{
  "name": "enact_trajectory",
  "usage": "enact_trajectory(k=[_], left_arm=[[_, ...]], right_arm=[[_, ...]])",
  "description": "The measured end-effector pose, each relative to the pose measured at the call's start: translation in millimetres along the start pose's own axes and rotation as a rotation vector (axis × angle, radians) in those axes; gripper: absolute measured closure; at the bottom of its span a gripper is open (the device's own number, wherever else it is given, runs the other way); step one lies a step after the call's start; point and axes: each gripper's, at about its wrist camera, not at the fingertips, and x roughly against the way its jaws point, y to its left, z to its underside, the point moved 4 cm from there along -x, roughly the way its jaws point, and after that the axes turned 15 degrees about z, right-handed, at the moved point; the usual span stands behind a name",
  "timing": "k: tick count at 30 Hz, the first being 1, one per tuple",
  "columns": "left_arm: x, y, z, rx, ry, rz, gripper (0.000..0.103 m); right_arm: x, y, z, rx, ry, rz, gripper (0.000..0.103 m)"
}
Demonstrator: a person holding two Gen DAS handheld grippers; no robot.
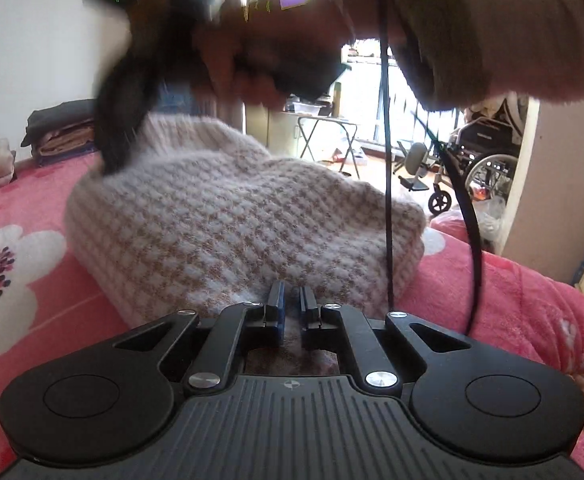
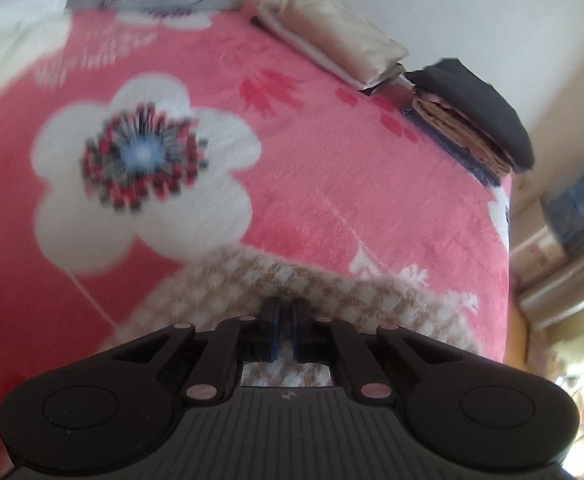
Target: Fold clothes
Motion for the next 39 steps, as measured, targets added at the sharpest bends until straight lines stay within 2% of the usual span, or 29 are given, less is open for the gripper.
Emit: enact_trajectory(k=[1, 4, 5, 6, 10, 12, 20, 21, 22, 26, 28, 30, 32, 37, 39], left_arm=[[0, 0, 1, 0.005, -0.004, -0.001, 0.098], [-1, 1, 1, -0.008, -0.01, 0.001, 0.098], [-1, 1, 1, -0.015, -0.011, 0.003, 0.098], [-1, 0, 0, -0.023, -0.011, 0.004, 0.098], [-2, -2, 1, -0.042, -0.008, 0.012, 0.098], [-1, -4, 2, -0.045, 0.0, 0.015, 0.098], [-4, -6, 3, -0.052, 0.011, 0.003, 0.098], [-4, -6, 4, -0.051, 0.011, 0.0, 0.098], [-4, -7, 4, -0.054, 0.011, 0.002, 0.098], [-6, -12, 7, -0.064, 0.026, 0.025, 0.098], [-6, -18, 9, -0.084, 0.039, 0.03, 0.098], [-5, -17, 10, -0.078, 0.041, 0.032, 0.098], [-5, -17, 10, -0.072, 0.043, 0.035, 0.097], [-5, -15, 9, -0.068, 0.052, 0.04, 0.097], [-5, -14, 8, -0.065, 0.06, 0.05, 0.097]], right_arm=[[7, -7, -5, -0.025, -0.008, -0.006, 0.1], [-12, -28, 6, -0.092, 0.056, 0.016, 0.101], [-33, -32, 21, -0.132, 0.122, -0.009, 0.102], [-53, -32, 36, -0.17, 0.144, -0.027, 0.103], [-67, -36, 44, -0.247, 0.132, -0.028, 0.103], [-60, -32, 40, -0.203, 0.121, -0.008, 0.103], [6, -7, -9, -0.077, 0.023, -0.093, 0.103], [9, -2, -12, -0.057, 0.024, -0.101, 0.103], [-14, 9, 1, -0.021, 0.091, -0.094, 0.103], [-44, 13, 18, -0.086, 0.091, -0.083, 0.103], [-38, 13, 12, -0.042, 0.092, -0.085, 0.103], [-19, 4, -4, -0.09, 0.108, -0.102, 0.103], [-1, 1, -15, -0.11, 0.072, -0.127, 0.103], [-47, 10, 20, -0.156, 0.134, -0.15, 0.103], [-36, 3, 9, -0.183, 0.163, -0.152, 0.103]])
